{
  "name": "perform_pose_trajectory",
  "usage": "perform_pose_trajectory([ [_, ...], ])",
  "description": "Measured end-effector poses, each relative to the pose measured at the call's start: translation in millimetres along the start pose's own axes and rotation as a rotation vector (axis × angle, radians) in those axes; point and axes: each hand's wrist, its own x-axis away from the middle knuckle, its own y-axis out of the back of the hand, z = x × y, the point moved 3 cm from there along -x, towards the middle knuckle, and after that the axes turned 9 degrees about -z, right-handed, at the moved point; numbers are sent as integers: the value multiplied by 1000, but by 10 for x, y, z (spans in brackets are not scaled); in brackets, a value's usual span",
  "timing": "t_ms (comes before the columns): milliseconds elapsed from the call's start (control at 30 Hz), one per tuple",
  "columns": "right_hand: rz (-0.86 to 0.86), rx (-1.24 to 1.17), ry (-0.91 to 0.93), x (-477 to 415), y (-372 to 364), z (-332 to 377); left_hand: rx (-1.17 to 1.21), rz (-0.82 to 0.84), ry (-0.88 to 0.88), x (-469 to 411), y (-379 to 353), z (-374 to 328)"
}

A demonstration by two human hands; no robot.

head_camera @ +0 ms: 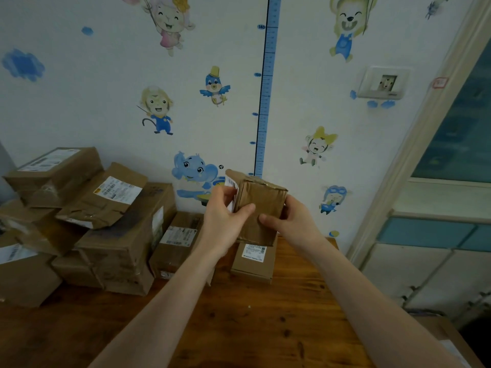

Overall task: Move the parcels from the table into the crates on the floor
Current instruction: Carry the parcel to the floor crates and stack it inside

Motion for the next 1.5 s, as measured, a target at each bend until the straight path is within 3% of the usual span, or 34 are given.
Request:
perform_pose_trajectory([
  [100, 21, -80, -36, 3, 21, 0, 47, 42, 24, 3, 1, -7],
  [233, 18, -294, -259, -10, -30, 56, 196, 53, 139, 34, -12, -17],
  [433, -78, -412, -302, -8, -65, -10, 287, 21, 171, 56, -22, -22],
  [633, -173, -304, -201, 28, -117, -54, 201, -40, 120, 81, -13, -17],
  [733, -115, -285, -205, 16, -120, -26, 226, -46, 93, 87, 1, -25],
  [833, -136, -324, -213, 27, -136, -4, 113, -55, -21, 86, -5, -17],
  [933, -214, -210, -107, 37, -119, -7, 49, -69, -76, 99, 1, 25],
  [1133, -179, -117, -66, 2, -108, 43, 129, -75, 26, 135, 4, 59],
  [1300, -207, 68, 45, 2, -134, 51, 28, -126, 7, 109, 17, 95],
  [1500, -187, -6, 50, -7, -142, 99, 23, -69, -34, 48, 44, 77],
])
